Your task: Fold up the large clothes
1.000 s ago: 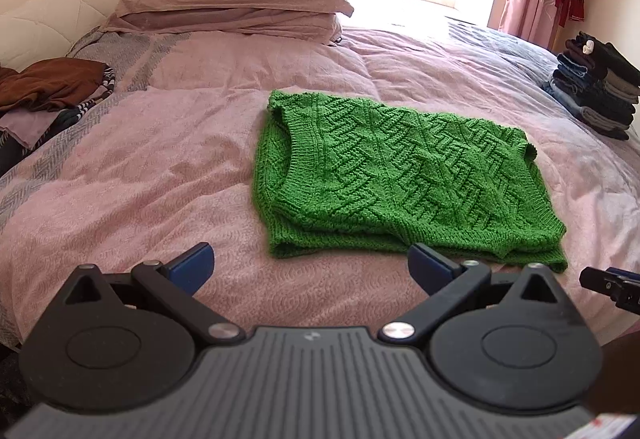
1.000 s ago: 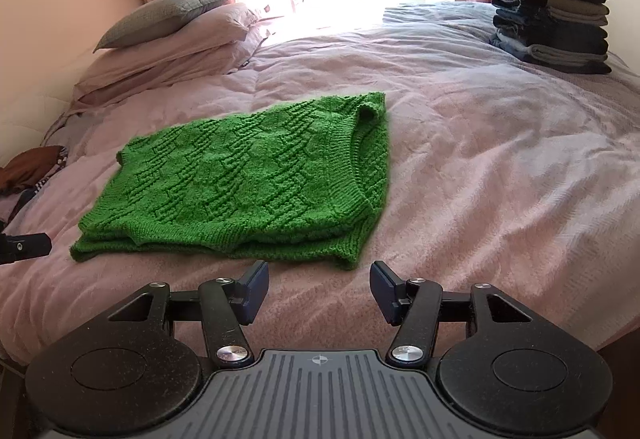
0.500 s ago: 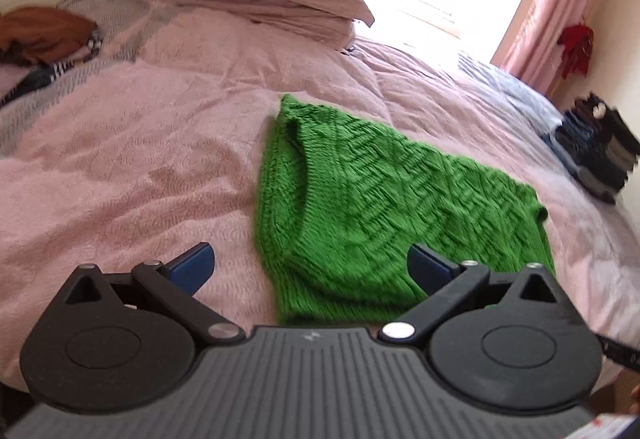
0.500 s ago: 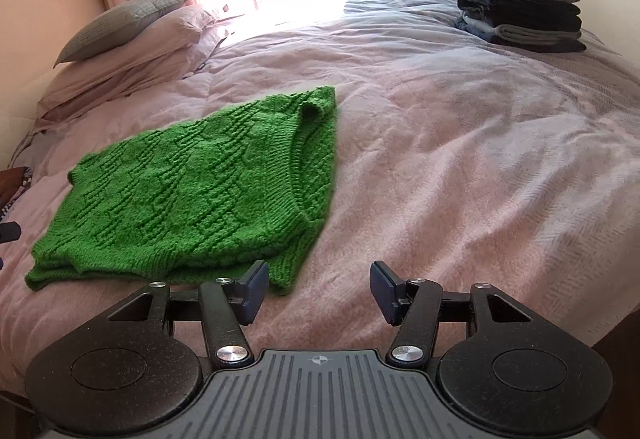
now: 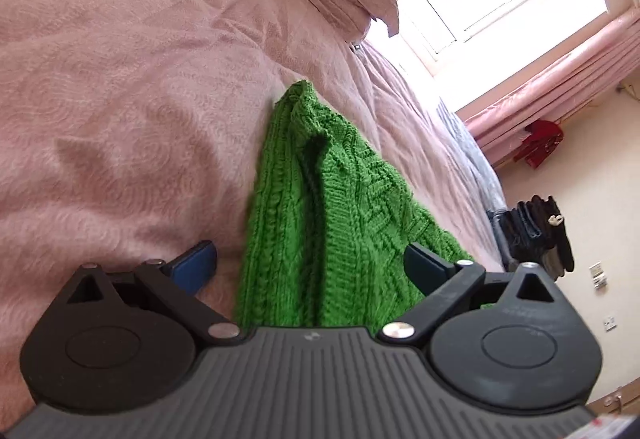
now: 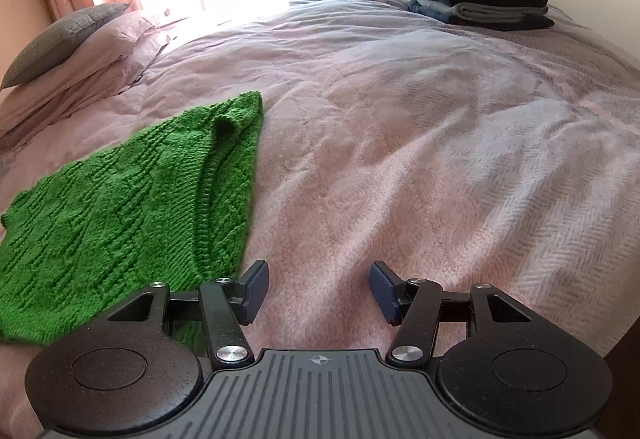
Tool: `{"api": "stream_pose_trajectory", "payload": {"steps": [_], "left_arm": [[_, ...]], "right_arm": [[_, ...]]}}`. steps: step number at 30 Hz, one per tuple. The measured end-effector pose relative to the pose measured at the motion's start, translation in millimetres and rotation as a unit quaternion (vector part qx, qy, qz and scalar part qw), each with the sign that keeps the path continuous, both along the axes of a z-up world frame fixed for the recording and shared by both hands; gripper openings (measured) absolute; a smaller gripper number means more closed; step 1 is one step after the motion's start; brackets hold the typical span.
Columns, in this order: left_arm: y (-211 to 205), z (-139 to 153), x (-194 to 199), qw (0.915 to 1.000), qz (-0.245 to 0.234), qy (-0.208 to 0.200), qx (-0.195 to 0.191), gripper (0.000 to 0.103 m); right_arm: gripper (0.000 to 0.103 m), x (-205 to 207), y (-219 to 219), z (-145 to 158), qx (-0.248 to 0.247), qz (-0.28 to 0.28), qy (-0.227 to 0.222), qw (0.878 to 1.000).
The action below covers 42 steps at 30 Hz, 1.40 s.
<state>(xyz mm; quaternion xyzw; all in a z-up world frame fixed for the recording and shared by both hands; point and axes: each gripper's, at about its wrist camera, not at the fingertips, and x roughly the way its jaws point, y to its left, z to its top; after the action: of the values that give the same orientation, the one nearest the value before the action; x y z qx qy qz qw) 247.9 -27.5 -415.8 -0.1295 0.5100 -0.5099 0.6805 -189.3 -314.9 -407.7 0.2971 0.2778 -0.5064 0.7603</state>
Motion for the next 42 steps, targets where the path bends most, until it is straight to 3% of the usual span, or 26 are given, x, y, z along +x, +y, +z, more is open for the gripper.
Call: {"api": "stream_pose_trajectory", "payload": {"steps": [4,7,9,11,12,14,16,20,23,26,29,32,34,37,38,41,42], "left_arm": [[-8.6,-3.4,-2.4,0.9991,-0.039,0.013,-0.001,0.068],[-12.9,-5.4,-6.4,0.9985,-0.053,-0.001,0.015,0.062],[-12.4,-7.7,-2.8,0.9987,-0.046,0.012,0.019,0.053],[-11.6,-8.8,-0.8,0.9988,-0.038,0.025,0.02,0.022],[-11.5,-8.0,-2.5,0.9988,-0.036,0.028,0.017,0.019],[-14.7,2.8,-12.3,0.999,-0.031,-0.006,0.032,0.017],[-23.1,22.3,-31.9,0.9939,-0.035,-0.086,0.059,0.016],[-50.4,62.4,-86.3,0.956,-0.051,-0.261,0.124,0.015],[-67.8,91.4,-131.6,0.9263,-0.062,-0.352,0.121,0.013],[-91.5,113.8,-185.4,0.9073,-0.1,-0.398,0.09,0.013],[-112.7,111.8,-248.7,0.8859,-0.159,-0.431,0.067,0.013],[-133.0,80.2,-304.8,0.8626,-0.231,-0.441,0.088,0.013],[-147.9,44.3,-332.8,0.8419,-0.267,-0.451,0.127,0.017],[-137.7,26.4,-347.3,0.824,-0.257,-0.491,0.117,0.022],[-134.2,31.6,-343.7,0.8308,-0.261,-0.479,0.112,0.029],[-122.1,62.1,-314.6,0.8793,-0.264,-0.389,0.077,0.031],[-114.9,72.2,-303.7,0.8896,-0.255,-0.374,0.062,0.031]], "right_arm": [[0.053,-0.8,-16.2,-1.9,-0.003,-0.013,-0.008,1.0],[0.053,1.3,-21.8,-2.3,-0.003,-0.013,-0.013,1.0],[0.053,4.2,-22.2,-3.2,-0.005,-0.009,-0.01,1.0],[0.053,6.6,-21.0,-4.5,-0.009,-0.003,-0.004,1.0],[0.053,6.8,-20.2,-5.0,-0.011,-0.001,-0.002,1.0],[0.053,5.1,-18.7,-5.6,-0.013,0.004,-0.003,1.0],[0.053,0.6,-19.4,-4.7,-0.012,0.004,-0.007,1.0],[0.053,-17.5,-22.1,3.0,-0.025,-0.012,-0.008,1.0],[0.053,-38.7,-25.8,12.6,-0.041,-0.031,-0.009,0.999],[0.053,-63.5,-29.9,22.8,-0.056,-0.057,-0.009,0.997],[0.053,-88.3,-34.4,29.7,-0.065,-0.083,-0.016,0.994],[0.053,-108.1,-35.7,30.5,-0.062,-0.107,-0.018,0.992],[0.053,-118.4,-36.4,29.0,-0.054,-0.116,-0.018,0.992],[0.053,-123.9,-33.6,26.0,-0.051,-0.109,-0.019,0.993],[0.053,-123.3,-33.2,24.9,-0.049,-0.106,-0.019,0.993],[0.053,-114.2,-37.8,23.6,-0.041,-0.085,-0.047,0.994],[0.053,-108.7,-40.5,24.5,-0.037,-0.073,-0.066,0.994]]}}
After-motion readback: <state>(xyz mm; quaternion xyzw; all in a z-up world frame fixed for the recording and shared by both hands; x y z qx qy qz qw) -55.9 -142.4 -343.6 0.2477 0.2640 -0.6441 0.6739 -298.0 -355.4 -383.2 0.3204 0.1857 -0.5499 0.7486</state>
